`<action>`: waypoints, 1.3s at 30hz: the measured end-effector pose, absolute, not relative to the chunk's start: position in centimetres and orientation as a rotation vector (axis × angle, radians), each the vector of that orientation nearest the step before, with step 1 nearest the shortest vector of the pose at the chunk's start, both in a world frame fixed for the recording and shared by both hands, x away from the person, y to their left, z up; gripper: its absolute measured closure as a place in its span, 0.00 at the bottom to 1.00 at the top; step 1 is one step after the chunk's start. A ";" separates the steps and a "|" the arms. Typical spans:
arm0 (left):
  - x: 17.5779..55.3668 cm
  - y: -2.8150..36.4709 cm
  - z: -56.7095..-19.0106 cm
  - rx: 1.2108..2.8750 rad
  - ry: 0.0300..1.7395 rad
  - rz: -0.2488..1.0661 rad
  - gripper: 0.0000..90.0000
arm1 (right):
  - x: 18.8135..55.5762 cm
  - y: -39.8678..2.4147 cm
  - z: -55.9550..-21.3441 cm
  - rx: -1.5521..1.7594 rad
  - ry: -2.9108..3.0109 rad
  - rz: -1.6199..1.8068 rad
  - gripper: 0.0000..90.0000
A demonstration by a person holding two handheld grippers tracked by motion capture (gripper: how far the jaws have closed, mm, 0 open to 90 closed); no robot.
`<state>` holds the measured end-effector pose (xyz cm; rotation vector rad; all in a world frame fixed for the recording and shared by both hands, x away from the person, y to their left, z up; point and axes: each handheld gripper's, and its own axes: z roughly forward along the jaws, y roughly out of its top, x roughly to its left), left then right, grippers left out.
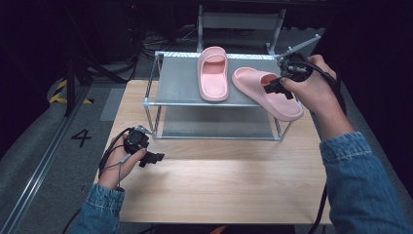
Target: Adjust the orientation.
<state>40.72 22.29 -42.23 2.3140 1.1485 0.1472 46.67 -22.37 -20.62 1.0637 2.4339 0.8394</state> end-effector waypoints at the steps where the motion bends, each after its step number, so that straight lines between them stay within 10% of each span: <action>1: 40.7 22.1 -42.1 2.315 1.142 0.147 0.19 | 45.8 -22.7 -20.5 1.053 2.434 0.848 0.72; 14: 40.6 20.9 -41.1 2.331 1.095 0.160 0.19 | 39.1 -26.9 -22.0 1.062 2.428 0.846 0.83; 24: 40.6 21.0 -41.1 2.329 1.105 0.165 0.19 | 39.0 -29.9 -25.2 1.185 2.432 0.744 1.00; 39: 40.5 21.6 -41.1 2.315 1.121 0.168 0.19 | 41.1 -29.0 -26.3 1.187 2.476 0.684 1.00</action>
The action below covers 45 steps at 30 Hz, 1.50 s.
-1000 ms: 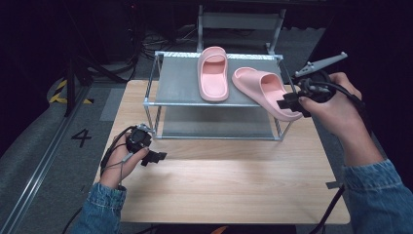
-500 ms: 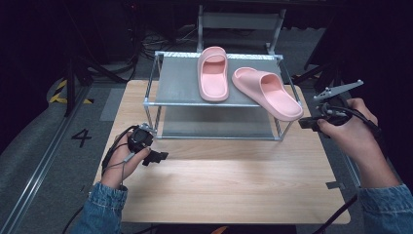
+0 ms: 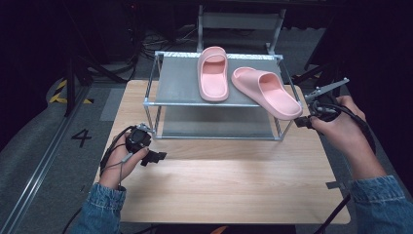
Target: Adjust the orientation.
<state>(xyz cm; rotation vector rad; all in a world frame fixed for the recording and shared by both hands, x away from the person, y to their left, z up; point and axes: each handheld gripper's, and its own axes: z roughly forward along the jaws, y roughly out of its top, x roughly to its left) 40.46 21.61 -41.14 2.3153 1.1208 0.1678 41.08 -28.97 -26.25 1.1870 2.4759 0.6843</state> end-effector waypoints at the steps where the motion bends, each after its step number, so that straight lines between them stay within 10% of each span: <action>1: 40.5 21.6 -41.1 2.316 1.121 0.167 0.19 | 41.1 -28.8 -26.2 1.183 2.479 0.690 1.00; 45: 40.6 22.2 -41.2 2.303 1.128 0.160 0.19 | 48.7 -16.0 -26.8 1.076 2.632 0.697 1.00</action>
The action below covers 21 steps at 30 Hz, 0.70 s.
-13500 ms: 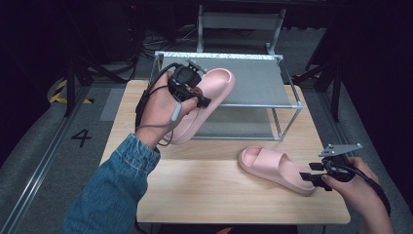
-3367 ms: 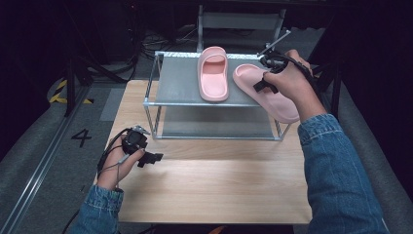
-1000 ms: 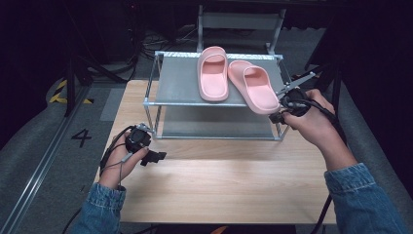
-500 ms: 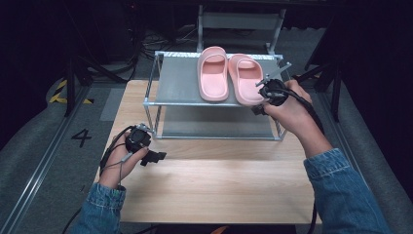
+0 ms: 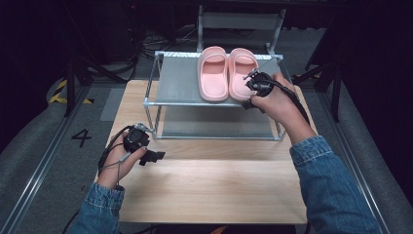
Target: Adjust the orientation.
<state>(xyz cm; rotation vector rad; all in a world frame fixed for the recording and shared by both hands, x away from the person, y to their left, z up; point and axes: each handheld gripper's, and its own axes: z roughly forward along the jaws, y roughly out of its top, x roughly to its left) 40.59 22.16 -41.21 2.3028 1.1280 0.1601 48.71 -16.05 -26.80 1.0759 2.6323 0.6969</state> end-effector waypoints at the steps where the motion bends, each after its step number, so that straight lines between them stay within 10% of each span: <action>1: 40.6 22.2 -41.2 2.303 1.130 0.160 0.19 | 48.8 -16.0 -26.9 1.079 2.637 0.689 1.00; 10: 40.7 21.9 -41.3 2.313 1.121 0.148 0.19 | 49.0 -15.8 -27.0 1.100 2.655 0.675 0.99; 21: 40.9 21.4 -41.3 2.320 1.106 0.145 0.19 | 46.1 -18.1 -26.3 1.095 2.557 0.868 0.73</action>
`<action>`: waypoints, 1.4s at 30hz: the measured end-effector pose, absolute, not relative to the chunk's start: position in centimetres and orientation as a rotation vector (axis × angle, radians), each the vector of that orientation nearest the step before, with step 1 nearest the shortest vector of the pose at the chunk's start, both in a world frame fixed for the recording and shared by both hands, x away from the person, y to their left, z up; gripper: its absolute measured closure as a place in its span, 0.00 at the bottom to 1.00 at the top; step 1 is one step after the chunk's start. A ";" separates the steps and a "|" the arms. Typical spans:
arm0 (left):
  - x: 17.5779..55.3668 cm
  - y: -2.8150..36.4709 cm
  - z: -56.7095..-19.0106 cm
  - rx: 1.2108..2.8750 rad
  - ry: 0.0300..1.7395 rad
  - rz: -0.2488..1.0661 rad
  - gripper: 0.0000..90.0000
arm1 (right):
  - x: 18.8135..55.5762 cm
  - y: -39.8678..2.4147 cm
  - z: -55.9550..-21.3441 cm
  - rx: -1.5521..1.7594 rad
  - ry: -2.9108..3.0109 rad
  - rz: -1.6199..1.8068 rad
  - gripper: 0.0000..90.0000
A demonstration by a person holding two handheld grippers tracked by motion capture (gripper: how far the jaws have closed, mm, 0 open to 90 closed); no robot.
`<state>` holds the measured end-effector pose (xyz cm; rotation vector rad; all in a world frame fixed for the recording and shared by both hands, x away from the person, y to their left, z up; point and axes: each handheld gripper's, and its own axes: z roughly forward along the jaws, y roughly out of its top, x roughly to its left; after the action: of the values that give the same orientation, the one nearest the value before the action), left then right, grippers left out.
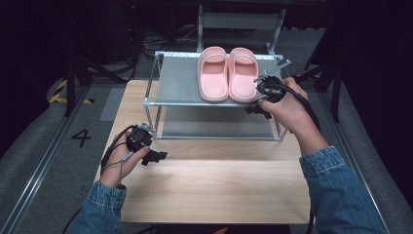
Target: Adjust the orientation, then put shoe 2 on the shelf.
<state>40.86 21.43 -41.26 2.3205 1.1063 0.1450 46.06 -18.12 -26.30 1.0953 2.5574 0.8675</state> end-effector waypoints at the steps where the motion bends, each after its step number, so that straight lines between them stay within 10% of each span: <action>1: 40.8 21.4 -41.3 2.321 1.106 0.149 0.19 | 45.7 -18.4 -26.3 1.095 2.548 0.888 0.72; 42: 37.2 25.6 -40.4 2.285 1.130 0.238 0.20 | 37.4 -30.7 -33.5 1.031 2.487 1.018 0.44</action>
<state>37.16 25.59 -40.38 2.2854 1.1302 0.2384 37.45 -30.71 -33.46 1.0308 2.4865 1.0184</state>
